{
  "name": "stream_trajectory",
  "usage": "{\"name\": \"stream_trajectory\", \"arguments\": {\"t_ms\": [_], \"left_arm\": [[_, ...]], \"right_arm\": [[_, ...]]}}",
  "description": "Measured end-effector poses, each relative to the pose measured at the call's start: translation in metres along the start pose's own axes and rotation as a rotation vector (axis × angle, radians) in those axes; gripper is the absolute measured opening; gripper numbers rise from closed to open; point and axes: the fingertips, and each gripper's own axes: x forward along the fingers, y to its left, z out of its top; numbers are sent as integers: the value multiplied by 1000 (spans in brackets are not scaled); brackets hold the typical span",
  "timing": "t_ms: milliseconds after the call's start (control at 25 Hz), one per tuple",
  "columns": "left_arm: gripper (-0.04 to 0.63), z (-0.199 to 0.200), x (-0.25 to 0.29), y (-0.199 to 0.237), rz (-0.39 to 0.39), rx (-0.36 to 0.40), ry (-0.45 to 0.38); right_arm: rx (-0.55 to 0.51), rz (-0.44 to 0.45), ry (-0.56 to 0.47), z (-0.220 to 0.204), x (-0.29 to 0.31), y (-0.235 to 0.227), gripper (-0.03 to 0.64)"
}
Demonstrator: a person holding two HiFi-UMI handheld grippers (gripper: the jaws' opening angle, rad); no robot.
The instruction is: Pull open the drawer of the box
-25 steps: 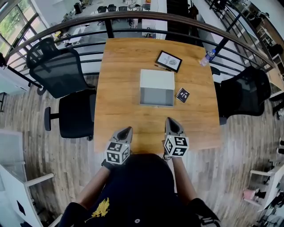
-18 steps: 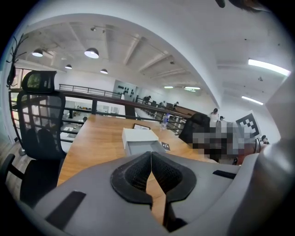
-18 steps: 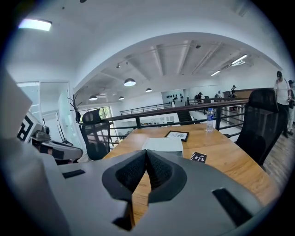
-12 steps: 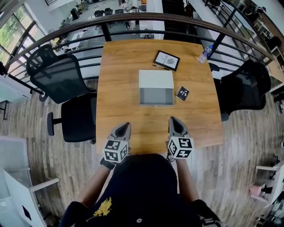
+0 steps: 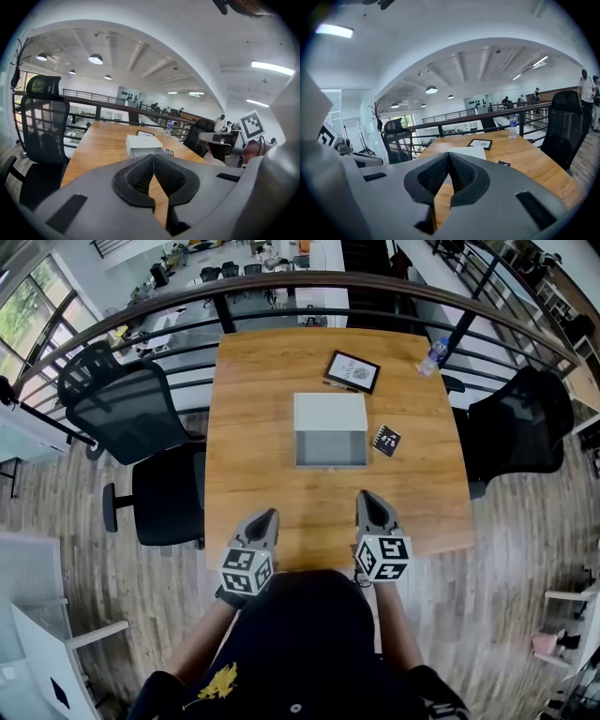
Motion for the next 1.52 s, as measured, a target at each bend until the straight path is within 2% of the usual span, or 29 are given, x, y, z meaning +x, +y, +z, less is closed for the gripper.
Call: {"name": "stream_trajectory", "arguments": {"t_ms": [360,880,1520], "left_arm": [[18,3,1,6,16,22,11],[18,10,11,0,-16,54,19],[18,2,11,10,-3,32,39]], "right_arm": [[-2,5,-12,7,0,-3,-3],[1,-27,-3,5,-6,-12,-3],[-23,0,33,1,10,-5,-3]]}}
